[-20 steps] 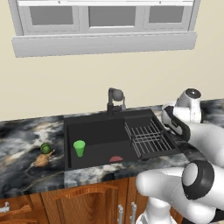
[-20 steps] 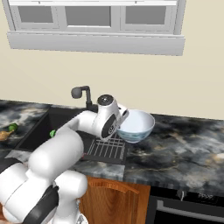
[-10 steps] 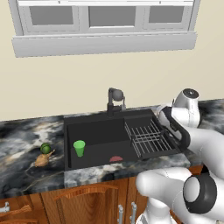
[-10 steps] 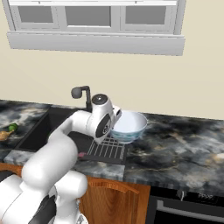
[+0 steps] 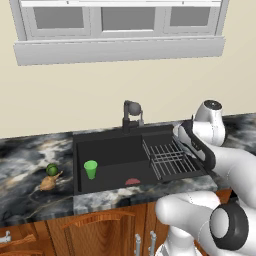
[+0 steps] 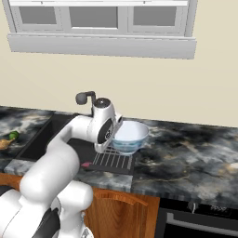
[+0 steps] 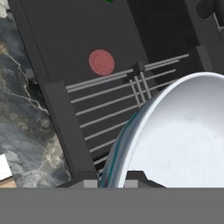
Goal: Remove the onion and avocado from the sink. Then move the bowl and cup from the counter to the sink for washing.
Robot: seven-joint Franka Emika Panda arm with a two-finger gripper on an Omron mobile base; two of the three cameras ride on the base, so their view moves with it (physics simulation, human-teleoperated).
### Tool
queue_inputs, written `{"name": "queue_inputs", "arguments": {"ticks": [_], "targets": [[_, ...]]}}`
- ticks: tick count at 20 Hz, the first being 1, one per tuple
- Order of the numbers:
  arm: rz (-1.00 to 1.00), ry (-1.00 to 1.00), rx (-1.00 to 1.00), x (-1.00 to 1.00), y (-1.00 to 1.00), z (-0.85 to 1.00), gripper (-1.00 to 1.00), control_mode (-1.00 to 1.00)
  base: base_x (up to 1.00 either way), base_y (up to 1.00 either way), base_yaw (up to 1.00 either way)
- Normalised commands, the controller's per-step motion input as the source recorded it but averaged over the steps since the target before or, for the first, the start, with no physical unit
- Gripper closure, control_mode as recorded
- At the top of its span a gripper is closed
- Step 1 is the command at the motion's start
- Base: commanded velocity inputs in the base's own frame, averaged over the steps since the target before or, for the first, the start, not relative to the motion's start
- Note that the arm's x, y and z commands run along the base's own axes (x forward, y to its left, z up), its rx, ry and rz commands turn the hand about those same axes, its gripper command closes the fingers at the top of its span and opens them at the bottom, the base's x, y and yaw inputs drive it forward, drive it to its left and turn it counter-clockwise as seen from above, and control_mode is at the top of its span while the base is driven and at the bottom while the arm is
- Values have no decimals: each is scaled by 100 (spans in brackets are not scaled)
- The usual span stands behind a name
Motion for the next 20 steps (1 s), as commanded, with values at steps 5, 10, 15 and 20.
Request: {"name": "queue_inputs", "arguments": {"ticks": [5,10,15,20], "targets": [[8,8,0,-7,22,0,100,-100,0,0,0],[11,2,0,-4,25,1,100,-100,0,0,0],[12,0,0,-3,27,2,100,-100,0,0,0],[11,0,0,-5,26,1,100,-100,0,0,0]]}}
